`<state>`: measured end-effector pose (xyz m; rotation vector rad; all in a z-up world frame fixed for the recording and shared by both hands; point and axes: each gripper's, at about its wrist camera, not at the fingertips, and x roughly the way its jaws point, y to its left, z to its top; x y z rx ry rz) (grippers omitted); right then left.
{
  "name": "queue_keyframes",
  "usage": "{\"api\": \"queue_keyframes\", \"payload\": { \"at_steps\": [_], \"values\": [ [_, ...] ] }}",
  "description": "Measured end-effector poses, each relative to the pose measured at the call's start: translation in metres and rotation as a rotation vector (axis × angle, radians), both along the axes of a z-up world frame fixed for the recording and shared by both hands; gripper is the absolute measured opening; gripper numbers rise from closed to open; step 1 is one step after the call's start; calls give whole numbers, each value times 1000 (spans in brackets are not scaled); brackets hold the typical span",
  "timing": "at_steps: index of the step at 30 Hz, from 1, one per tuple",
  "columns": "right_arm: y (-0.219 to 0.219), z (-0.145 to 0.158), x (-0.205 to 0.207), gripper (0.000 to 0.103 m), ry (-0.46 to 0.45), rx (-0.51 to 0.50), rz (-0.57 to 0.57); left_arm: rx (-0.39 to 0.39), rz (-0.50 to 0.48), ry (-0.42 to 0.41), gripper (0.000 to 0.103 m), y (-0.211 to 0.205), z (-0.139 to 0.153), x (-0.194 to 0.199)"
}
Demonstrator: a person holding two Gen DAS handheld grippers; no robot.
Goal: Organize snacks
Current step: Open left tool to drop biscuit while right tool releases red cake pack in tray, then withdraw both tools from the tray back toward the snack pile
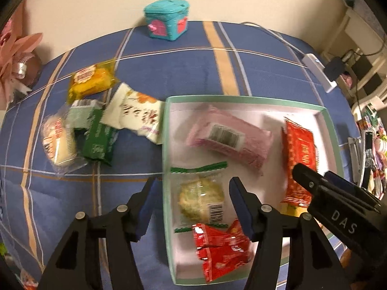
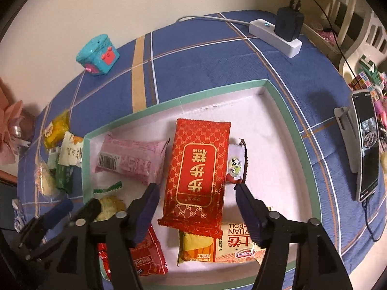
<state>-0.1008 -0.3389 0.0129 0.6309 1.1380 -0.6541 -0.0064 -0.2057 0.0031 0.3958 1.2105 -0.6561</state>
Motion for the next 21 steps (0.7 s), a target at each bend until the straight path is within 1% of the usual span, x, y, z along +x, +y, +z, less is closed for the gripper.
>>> {"api": "queue_keyframes", "payload": {
  "at_steps": [3,6,9,11,13,15,17,20,21],
  "values": [
    [5,1,4,78,25,-21,19,12,40,7,68,9,0,6],
    [12,2,7,84,44,-47,41,34,91,12,68,19,-1,14],
    [18,3,10,85,58,-62,55,62,131,10,68,30,-5,21],
    [22,2,12,90,70,-70,67,75,154,14,70,36,-7,26],
    [26,2,14,98,79,-83,78,89,176,12,77,43,-9,29],
    [29,4,16,103,86,-97,86,112,198,-7,84,50,-10,33],
    [32,6,18,103,90,-109,92,135,207,-33,89,54,-12,36],
    [35,7,21,103,87,-113,94,177,207,-84,91,61,-13,39],
    [36,8,23,103,84,-113,97,185,210,-92,95,62,-13,40]
  ]
}}
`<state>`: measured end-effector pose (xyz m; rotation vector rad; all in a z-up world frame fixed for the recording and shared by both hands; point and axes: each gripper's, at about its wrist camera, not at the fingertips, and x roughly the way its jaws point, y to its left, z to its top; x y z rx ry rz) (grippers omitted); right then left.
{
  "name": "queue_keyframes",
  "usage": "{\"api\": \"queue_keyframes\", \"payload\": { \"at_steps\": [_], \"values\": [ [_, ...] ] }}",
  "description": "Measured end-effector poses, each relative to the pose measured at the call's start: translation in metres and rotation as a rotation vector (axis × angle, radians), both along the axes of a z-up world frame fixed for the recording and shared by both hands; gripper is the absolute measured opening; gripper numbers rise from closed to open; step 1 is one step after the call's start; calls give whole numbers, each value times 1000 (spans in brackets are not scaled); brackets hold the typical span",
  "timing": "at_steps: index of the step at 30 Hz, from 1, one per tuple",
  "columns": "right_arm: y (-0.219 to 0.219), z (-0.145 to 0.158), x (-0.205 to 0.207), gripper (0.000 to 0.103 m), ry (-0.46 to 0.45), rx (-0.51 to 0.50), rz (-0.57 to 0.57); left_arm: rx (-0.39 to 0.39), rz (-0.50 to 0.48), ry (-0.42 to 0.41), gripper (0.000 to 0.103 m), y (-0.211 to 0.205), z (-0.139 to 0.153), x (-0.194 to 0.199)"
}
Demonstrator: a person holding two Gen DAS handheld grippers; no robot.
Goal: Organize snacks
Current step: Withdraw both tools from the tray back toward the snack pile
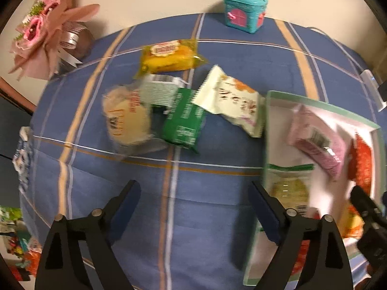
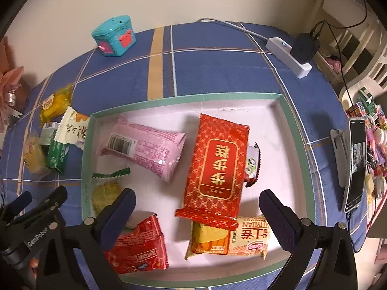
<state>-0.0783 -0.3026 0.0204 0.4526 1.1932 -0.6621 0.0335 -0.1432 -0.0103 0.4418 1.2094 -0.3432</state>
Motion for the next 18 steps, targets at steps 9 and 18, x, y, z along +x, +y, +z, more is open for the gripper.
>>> {"api": "queue_keyframes", "payload": {
  "at_steps": [9,18],
  "values": [
    [15,8,8,103,-16,-22,11,9,44,-22,99,26,2,17],
    [39,9,25,103,-10,-28,61,-23,127,-7,101,62,3,43]
  ]
}}
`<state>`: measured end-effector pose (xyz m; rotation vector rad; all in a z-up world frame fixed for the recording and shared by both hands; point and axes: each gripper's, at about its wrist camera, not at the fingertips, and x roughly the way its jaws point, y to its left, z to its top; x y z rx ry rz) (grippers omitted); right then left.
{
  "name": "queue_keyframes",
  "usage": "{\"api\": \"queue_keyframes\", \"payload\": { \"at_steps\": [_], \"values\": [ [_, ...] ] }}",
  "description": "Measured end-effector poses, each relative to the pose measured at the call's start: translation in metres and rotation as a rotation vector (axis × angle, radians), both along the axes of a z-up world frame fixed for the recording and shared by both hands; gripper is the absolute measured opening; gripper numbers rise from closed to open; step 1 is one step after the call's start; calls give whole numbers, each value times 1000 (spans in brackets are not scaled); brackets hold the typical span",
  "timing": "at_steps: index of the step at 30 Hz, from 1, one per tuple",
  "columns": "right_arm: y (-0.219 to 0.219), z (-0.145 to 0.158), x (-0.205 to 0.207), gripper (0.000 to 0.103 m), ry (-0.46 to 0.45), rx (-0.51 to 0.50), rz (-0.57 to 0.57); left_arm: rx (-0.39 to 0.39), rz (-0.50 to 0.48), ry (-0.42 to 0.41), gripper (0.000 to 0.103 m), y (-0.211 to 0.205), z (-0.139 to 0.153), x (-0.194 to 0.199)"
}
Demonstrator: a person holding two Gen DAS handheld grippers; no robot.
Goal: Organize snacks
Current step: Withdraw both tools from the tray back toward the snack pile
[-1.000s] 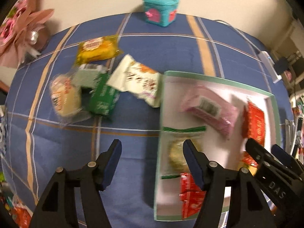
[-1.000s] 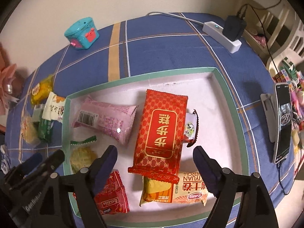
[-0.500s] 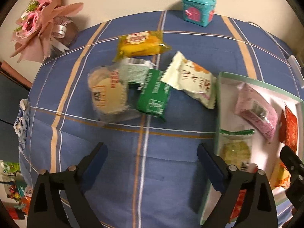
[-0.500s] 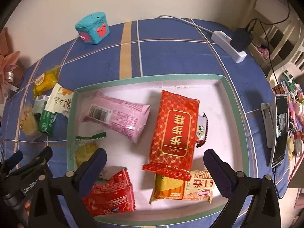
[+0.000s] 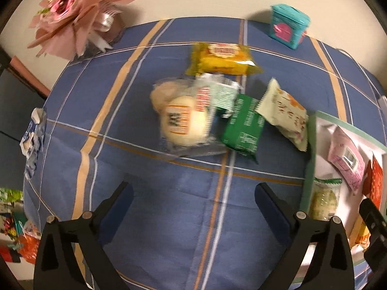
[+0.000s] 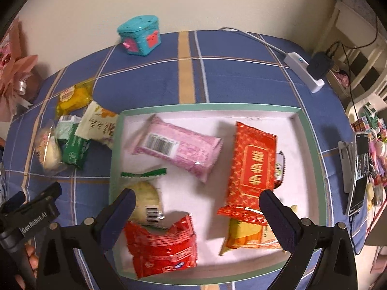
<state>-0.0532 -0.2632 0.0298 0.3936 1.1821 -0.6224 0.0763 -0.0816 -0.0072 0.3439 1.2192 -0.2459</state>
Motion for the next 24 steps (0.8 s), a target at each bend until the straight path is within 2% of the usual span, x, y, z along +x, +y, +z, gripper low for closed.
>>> {"api": "queue_keyframes", "payload": {
  "at_steps": [11,24],
  "values": [
    [45,-1,30,103,3,-19,95,-39,135,-25,102,59,5,29],
    [92,-10,62,103,19,-32,181,-102,207,-87,102,102,10,48]
  ]
}}
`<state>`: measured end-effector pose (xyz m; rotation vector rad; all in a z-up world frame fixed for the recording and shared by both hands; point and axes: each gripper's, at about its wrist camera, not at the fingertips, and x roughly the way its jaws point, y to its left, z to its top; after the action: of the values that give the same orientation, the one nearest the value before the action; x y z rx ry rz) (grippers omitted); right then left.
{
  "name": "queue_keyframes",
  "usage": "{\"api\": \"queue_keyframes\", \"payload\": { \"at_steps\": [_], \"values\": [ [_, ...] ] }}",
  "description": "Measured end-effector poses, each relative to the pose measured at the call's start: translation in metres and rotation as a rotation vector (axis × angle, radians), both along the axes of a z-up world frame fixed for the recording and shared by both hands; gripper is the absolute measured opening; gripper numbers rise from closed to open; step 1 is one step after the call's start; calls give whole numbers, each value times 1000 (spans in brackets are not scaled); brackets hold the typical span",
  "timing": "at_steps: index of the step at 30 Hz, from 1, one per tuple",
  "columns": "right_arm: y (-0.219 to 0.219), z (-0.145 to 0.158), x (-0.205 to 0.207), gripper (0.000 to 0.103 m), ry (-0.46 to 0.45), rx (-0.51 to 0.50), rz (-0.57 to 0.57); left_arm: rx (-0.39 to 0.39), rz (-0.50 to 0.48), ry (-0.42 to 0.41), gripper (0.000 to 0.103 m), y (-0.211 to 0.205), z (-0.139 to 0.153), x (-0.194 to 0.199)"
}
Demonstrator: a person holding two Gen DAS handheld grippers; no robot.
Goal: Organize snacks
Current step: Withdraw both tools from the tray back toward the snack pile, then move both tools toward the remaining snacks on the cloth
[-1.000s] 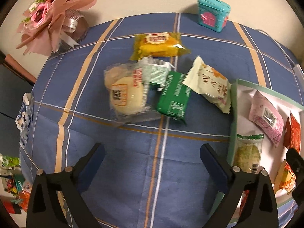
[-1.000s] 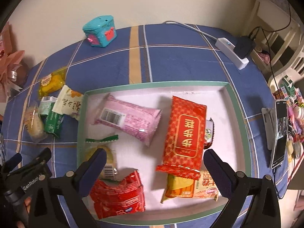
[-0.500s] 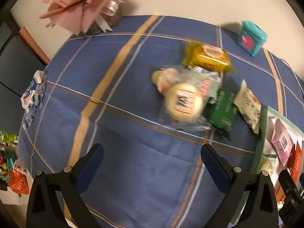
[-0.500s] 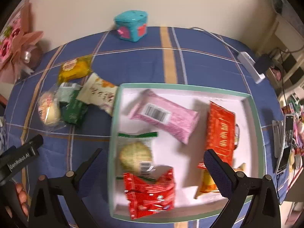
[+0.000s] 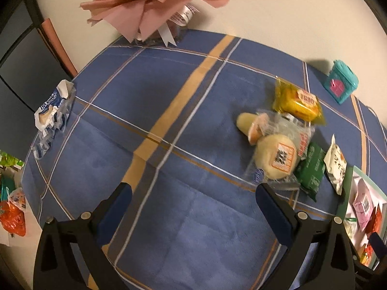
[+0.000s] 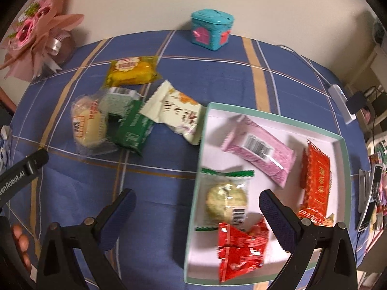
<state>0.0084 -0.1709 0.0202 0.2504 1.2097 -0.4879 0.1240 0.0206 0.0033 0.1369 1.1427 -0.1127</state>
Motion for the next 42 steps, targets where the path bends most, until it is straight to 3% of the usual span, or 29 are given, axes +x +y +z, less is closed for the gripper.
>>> {"api": "queue_keyframes", "payload": {
  "at_steps": [4,13,25,42],
  "values": [
    [11,-3,7,103,8,-10,23,-11,16,-15,102,9,1,4],
    [19,-10,20,103,7,-7,49,-46,12,38,102,11,-5,14],
    [4,-10,38,103,-44,39,26,-196,-22,73,102,-15,-4,27],
    [1,-22,59,103,-91,85,23,-236,-34,86,102,-33,-12,43]
  ]
}}
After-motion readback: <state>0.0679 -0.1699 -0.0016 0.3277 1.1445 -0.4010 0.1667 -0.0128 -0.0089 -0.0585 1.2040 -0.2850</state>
